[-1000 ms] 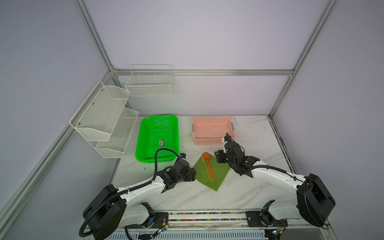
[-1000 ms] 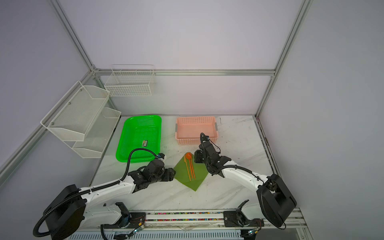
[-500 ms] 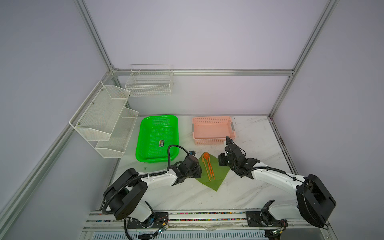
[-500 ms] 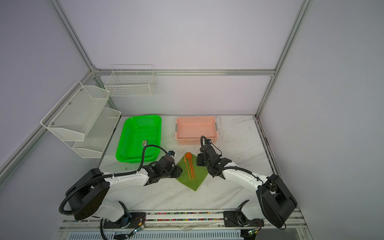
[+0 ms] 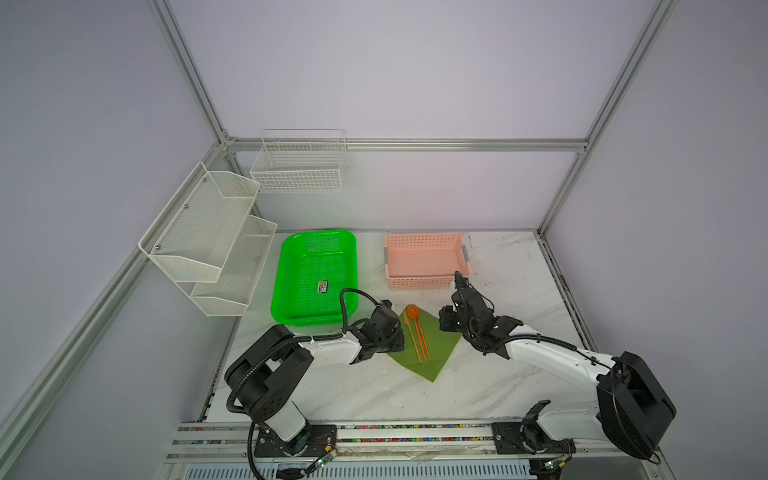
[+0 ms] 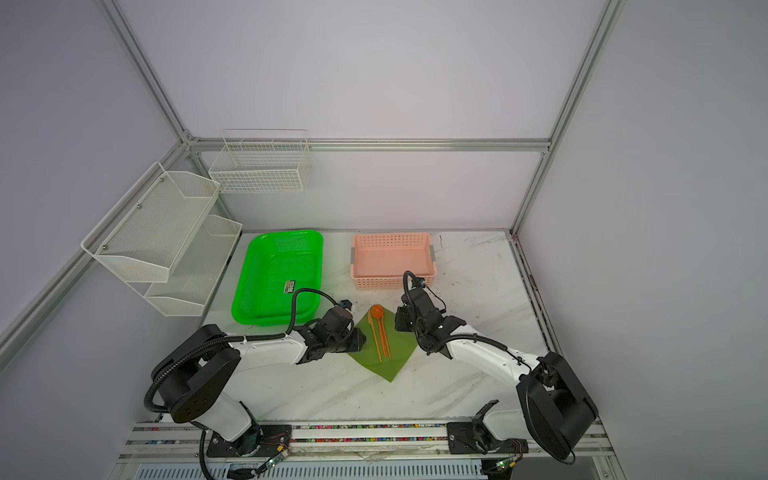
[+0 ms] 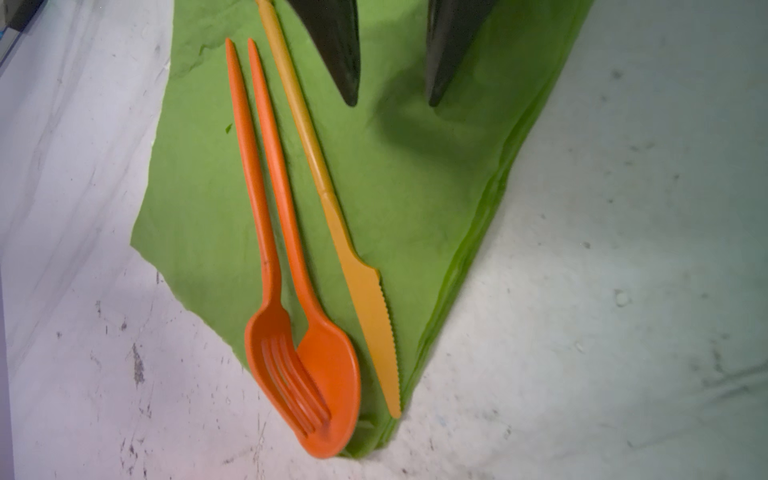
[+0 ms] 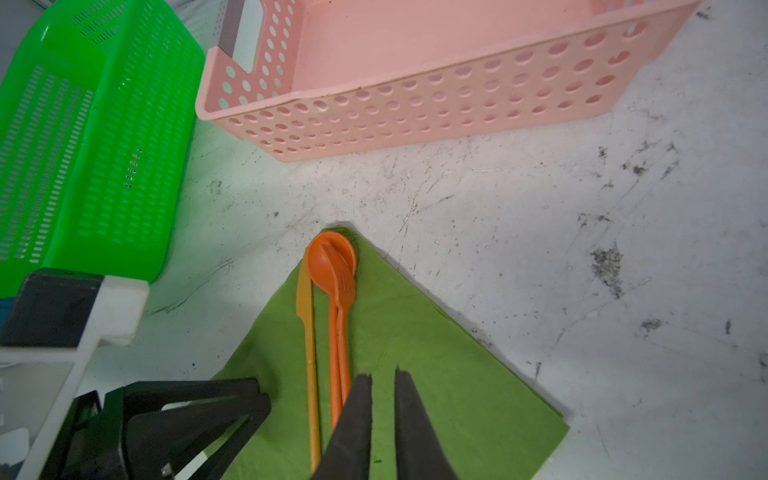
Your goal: Place the utensils on the paper napkin and roll it up
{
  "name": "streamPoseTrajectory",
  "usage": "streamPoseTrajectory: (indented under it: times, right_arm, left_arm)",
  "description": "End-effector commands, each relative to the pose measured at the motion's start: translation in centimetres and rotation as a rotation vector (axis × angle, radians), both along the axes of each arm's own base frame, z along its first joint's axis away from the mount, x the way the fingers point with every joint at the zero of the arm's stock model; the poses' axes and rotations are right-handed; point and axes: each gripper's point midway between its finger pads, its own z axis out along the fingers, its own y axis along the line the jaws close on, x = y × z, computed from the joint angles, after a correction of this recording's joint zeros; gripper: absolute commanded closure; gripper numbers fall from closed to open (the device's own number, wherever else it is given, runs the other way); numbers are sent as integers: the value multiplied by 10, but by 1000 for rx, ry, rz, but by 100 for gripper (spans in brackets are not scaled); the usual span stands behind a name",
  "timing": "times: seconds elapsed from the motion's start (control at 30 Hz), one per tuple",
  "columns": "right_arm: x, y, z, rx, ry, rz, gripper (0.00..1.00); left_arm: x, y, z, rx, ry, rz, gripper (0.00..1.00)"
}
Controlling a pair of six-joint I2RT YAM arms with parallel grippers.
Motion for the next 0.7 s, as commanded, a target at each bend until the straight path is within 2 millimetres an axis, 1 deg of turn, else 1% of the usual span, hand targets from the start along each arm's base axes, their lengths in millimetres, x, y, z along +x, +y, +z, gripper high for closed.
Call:
streamPoseTrajectory:
  times: [0.0, 0.33, 0.57, 0.67]
  right_arm:
    - [0, -7, 5, -14, -10, -18, 85]
    - [1, -4, 2, -22, 2, -3, 85]
    - [2, 1, -5, -27, 21, 19, 85]
    - [0, 5, -7, -38, 16, 63, 85]
  left_arm:
    - [19, 2, 7, -18, -8, 28, 73]
    - [41, 21, 4, -7, -12, 41, 74]
    - [60, 26, 5, -7, -11, 38, 76]
    - [69, 28, 10, -5, -21, 36, 76]
